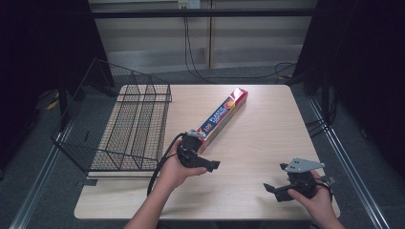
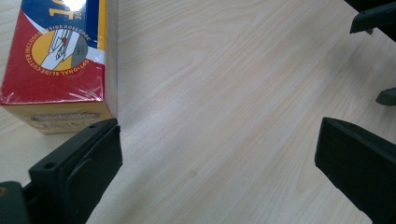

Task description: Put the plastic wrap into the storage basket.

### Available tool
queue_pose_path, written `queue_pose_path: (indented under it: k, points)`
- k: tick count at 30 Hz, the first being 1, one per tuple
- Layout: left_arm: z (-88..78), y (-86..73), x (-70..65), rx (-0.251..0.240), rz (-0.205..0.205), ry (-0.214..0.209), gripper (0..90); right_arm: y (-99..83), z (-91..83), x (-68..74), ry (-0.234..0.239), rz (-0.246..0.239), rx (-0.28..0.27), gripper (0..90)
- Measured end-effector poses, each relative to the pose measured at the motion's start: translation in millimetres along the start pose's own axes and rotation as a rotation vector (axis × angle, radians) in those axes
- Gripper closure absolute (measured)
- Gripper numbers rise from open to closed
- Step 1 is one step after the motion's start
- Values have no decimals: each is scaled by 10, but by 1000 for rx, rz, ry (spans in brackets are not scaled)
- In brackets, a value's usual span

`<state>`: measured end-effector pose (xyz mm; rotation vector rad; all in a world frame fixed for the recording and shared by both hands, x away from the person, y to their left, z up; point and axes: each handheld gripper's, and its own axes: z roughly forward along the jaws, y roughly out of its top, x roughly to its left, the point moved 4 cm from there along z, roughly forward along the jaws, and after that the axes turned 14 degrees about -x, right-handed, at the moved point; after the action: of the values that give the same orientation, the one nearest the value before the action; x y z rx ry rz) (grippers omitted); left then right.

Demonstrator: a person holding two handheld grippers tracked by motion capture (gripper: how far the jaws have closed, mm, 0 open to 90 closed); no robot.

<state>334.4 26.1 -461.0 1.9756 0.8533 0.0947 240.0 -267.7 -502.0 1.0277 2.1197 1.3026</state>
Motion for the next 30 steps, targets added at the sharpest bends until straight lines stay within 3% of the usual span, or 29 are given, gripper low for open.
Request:
queue_pose_path:
  k: [8, 11, 13, 30]
  points:
    - [16, 121, 32, 22, 33, 15, 15, -5, -14, 7, 11, 2, 2, 38]
    - [29, 159, 44, 31, 20, 20, 21, 8, -20, -5, 7, 13, -8, 38]
    - [39, 193, 61, 44, 45, 25, 22, 8, -23, 0, 11, 22, -8, 38]
    - [213, 501, 203, 59, 63, 79, 33, 8, -10, 19, 16, -1, -5, 39]
